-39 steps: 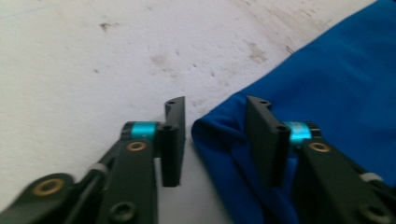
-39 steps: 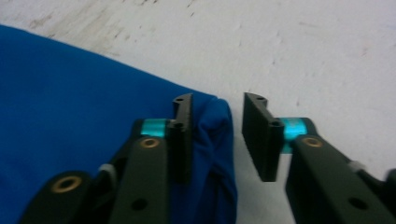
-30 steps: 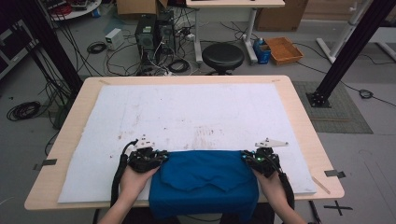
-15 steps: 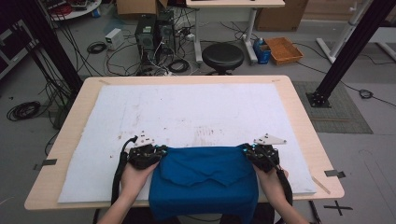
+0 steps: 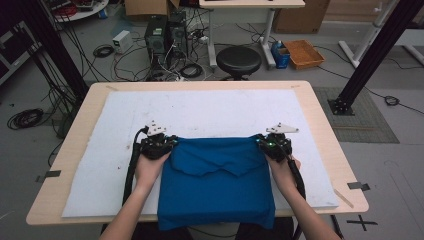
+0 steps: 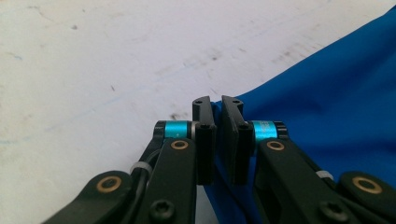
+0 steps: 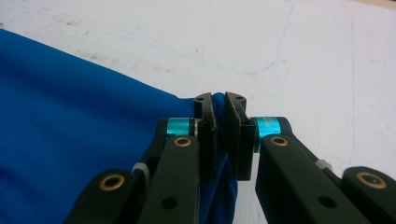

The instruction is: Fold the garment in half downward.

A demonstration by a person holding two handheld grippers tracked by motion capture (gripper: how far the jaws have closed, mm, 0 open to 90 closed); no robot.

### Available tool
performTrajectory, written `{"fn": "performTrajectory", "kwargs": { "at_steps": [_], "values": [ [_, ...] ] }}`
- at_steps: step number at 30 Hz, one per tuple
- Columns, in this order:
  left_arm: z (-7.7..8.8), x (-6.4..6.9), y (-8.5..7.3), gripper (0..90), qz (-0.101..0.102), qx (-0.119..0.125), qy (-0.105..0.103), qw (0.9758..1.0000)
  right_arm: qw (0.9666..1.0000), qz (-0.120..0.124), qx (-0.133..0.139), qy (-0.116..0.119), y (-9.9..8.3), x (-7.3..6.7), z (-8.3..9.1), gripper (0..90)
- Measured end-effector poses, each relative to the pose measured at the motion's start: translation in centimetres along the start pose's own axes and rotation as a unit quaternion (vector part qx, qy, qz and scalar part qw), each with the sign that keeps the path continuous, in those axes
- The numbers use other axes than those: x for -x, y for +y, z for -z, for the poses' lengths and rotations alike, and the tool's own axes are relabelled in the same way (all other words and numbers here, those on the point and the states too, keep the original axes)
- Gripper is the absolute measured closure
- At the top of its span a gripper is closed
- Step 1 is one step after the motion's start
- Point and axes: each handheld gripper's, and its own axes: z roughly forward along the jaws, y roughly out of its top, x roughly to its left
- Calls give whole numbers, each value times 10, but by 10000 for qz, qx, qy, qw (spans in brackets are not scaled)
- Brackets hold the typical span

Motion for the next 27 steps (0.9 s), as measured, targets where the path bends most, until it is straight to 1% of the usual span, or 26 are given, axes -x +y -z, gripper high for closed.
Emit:
{"fn": "performTrajectory", "kwargs": {
  "at_steps": [1, 3, 4, 7, 9, 10, 12, 17, 19, 20, 22, 24, 25, 26, 27],
  "values": [
    [-2, -2, 2, 839, -7, -29, 14, 10000, 10000, 16, 33, -25, 2, 1, -3, 838],
    [-8, -6, 4, 839, 90, -12, 97, 9999, 10000, -47, -22, -13, 6, 3, -9, 838],
    [-9, -8, 5, 839, 117, -3, 105, 9999, 10000, -8, -22, -51, 7, 4, -12, 838],
    [-16, -13, 7, 839, 117, -11, 219, 9997, 10000, -20, -13, -80, 12, 5, -18, 838],
    [-19, -15, 6, 839, 140, -23, 252, 9996, 9999, -20, -17, -109, 15, 5, -23, 838],
    [-21, -16, 6, 839, 106, -46, 271, 9996, 9999, 3, 6, -112, 16, 6, -25, 838],
    [-24, -18, 5, 839, 101, -74, 273, 9995, 9999, 17, -69, -134, 17, 7, -31, 838],
    [-31, -19, 2, 837, -15, -186, 339, 9993, 9996, 57, -191, -205, 15, 7, -43, 837],
    [-32, -19, 2, 835, -3, -202, 343, 9992, 9994, 87, -235, -242, 14, 7, -45, 832],
    [-31, -18, 2, 829, 10, -190, 392, 9990, 9993, 78, -239, -266, 14, 6, -46, 828],
    [-29, -16, 4, 778, -94, -178, 543, 9983, 9991, 69, -217, -366, 14, 5, -45, 786],
    [-24, -16, 6, 663, -142, -152, 724, 9972, 9989, 39, -196, -424, 16, 6, -43, 740],
    [-20, -16, 7, 611, -107, -139, 776, 9968, 9986, -8, -160, -506, 16, 6, -40, 700],
    [-16, -17, 8, 580, -53, -106, 801, 9967, 9986, -45, -130, -515, 17, 8, -37, 664],
    [-13, -17, 8, 553, -6, -58, 779, 9969, 9988, -121, -119, -469, 18, 9, -34, 647]
  ]
}}
